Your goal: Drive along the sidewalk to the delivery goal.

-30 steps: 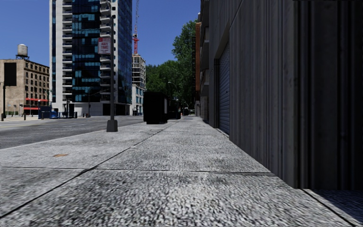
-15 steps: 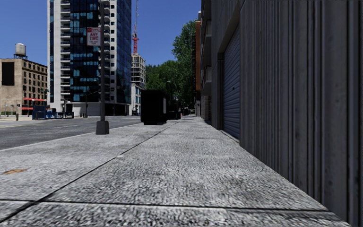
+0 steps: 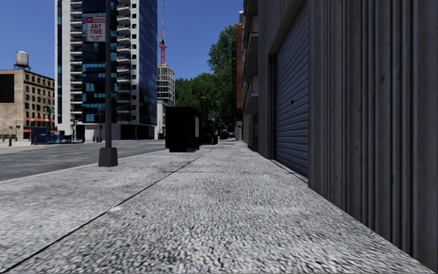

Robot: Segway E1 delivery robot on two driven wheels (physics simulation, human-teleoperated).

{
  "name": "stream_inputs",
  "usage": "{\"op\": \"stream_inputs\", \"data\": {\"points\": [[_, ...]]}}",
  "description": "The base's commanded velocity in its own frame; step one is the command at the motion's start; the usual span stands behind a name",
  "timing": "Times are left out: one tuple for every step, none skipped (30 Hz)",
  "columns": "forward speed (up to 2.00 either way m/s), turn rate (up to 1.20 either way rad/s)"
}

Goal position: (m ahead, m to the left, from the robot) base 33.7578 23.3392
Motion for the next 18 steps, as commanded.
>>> {"op": "stream_inputs", "data": {"points": [[1.9, 0.0], [1.9, 0.0], [1.9, 0.0], [1.9, 0.0], [1.9, 0.0], [1.9, 0.0], [1.9, 0.0], [1.9, 0.0], [1.9, 0.0], [1.9, 0.0], [1.9, 0.0], [1.9, 0.0], [1.9, 0.0], [1.9, 0.0], [1.9, 0.0], [1.9, 0.0], [1.9, 0.0], [1.93, 0.0]]}}
